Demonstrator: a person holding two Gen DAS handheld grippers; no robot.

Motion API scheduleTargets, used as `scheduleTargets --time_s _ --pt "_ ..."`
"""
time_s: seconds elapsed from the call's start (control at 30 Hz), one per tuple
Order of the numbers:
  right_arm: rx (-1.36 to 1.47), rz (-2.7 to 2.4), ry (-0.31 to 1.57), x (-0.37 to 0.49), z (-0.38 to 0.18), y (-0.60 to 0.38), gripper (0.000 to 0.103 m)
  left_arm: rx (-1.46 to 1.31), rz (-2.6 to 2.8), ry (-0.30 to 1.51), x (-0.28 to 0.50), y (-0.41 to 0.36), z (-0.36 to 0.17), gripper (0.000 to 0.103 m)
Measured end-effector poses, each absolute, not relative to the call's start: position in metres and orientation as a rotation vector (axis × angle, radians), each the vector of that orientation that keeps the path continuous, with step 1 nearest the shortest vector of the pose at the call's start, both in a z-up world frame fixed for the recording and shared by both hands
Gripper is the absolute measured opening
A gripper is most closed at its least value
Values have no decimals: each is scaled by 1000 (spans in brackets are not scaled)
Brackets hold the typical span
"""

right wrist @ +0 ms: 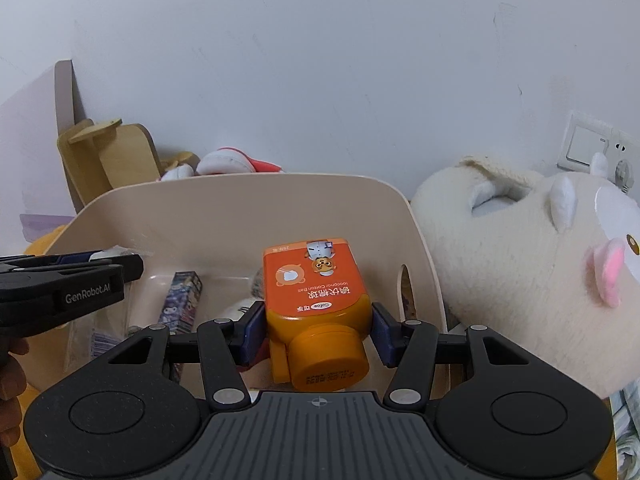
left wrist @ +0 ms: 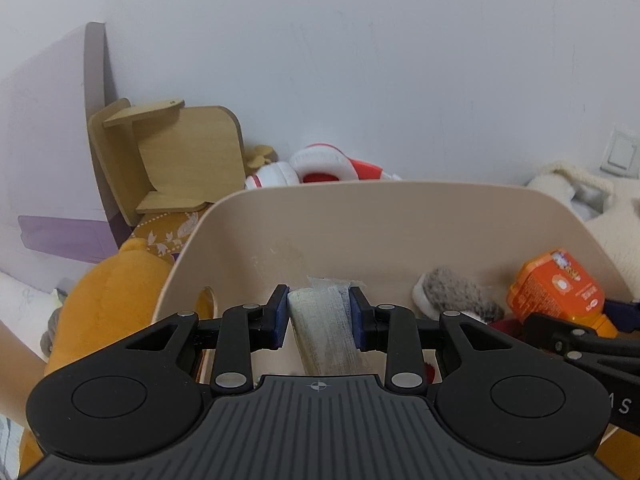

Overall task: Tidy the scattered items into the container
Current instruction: 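Carry both held items over the bin and open both tools to drop them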

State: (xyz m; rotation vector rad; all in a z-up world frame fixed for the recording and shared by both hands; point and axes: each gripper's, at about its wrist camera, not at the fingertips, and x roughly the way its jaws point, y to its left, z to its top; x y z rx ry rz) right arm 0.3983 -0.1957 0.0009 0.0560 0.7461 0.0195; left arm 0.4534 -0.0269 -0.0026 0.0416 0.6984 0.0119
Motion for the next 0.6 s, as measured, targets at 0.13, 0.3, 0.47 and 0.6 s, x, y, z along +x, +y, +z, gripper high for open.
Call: scheduleTargets --time_s 0.13,0.3,0.47,0.6 --pt "35 15 745 399 -1 -192 52 58 -3 700 451 -29 -4 32" --pt "20 20 737 394 -3 -189 52 58 -30 666 437 -29 4 39" --pt "42 19 693 380 3 -190 67 36 -25 595 417 -24 18 72" --pt "63 22 644 360 17 -192 77 14 -35 544 394 -19 33 76"
